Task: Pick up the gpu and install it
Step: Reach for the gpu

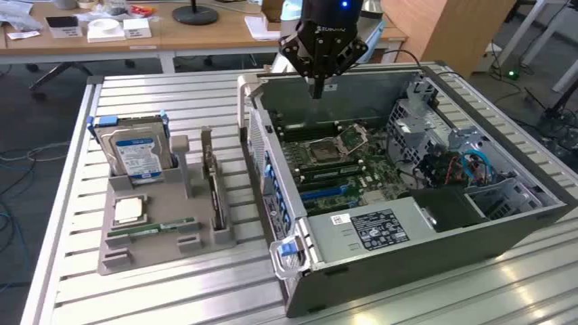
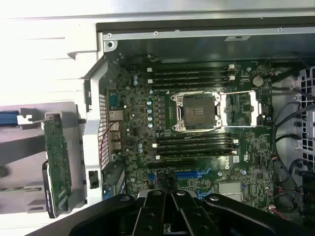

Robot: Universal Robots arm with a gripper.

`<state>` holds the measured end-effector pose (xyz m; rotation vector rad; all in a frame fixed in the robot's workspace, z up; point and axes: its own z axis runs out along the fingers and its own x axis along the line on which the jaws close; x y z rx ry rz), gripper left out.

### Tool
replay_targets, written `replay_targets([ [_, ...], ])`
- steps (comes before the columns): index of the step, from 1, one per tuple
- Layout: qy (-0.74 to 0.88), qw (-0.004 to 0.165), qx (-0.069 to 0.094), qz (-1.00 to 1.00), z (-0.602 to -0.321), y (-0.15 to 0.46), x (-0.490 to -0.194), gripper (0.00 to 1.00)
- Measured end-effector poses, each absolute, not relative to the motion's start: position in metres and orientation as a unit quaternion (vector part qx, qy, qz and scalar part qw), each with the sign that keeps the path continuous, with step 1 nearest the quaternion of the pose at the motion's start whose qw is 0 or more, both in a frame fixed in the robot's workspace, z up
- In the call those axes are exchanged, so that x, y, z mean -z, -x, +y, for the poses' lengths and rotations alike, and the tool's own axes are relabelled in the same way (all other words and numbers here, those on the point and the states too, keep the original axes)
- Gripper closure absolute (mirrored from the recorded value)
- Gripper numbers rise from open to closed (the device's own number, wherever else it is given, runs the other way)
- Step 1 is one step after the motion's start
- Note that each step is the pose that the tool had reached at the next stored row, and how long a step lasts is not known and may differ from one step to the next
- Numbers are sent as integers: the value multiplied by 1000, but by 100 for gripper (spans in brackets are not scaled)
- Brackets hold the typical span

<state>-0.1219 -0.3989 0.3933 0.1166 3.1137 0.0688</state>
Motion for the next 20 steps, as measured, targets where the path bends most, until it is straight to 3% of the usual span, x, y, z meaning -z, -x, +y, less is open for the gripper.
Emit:
replay_targets([
  [20, -37, 12, -22, 999, -399, 133, -393, 89],
])
